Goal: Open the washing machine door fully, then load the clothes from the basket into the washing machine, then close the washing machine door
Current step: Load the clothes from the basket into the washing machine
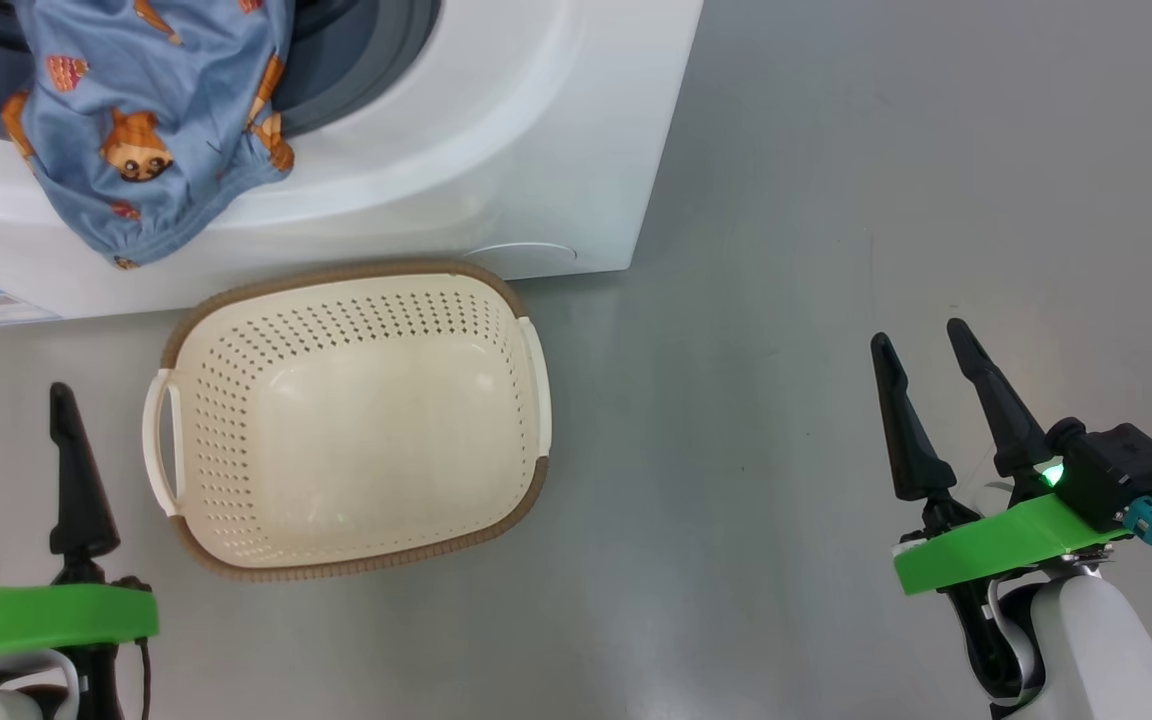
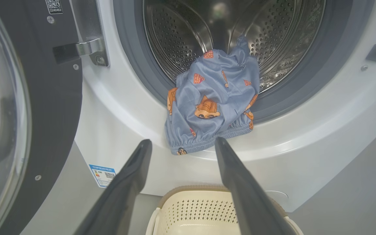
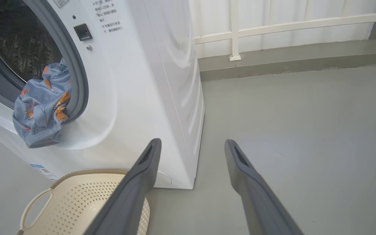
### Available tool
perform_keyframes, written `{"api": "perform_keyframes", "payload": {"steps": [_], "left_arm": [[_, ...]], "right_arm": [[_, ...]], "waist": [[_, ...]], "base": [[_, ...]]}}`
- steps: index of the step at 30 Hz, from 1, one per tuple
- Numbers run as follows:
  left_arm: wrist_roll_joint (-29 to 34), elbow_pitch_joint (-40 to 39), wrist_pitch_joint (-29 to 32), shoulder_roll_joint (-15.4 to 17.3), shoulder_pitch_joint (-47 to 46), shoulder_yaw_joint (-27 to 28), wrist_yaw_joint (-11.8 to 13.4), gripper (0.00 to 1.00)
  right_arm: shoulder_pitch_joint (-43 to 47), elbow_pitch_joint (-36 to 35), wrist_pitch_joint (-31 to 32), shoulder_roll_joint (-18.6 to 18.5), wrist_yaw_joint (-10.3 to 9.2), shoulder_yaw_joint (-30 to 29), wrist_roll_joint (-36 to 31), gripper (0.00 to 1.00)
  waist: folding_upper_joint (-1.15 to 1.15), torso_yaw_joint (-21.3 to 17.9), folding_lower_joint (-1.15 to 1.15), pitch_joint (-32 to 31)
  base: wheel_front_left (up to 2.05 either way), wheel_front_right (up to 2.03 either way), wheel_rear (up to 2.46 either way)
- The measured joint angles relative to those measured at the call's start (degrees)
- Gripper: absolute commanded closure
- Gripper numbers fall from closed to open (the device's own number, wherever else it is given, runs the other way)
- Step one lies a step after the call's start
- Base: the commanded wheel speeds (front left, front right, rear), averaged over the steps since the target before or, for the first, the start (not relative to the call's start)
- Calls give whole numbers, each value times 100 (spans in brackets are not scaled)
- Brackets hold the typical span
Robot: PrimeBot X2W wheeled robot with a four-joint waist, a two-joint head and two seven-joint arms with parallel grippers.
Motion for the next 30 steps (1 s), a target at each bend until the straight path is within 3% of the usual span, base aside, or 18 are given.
{"api": "perform_keyframes", "payload": {"steps": [8,21,30], "left_arm": [[-116,425,0,119,-211,-197,0,0],[-436,1692,0,697,-1543,-638,0,0],[-536,2572,1,1125,-2505,-1229,0,0]], "right_arm": [[-4,-37,0,-14,0,-16,-1,0],[-185,-102,0,47,0,15,-11,0],[-341,-121,0,137,0,101,-19,0]], "waist": [[0,2,0,122],[0,-74,0,572],[0,-278,0,932]], "base": [[0,0,0],[0,0,0],[0,0,0]]}}
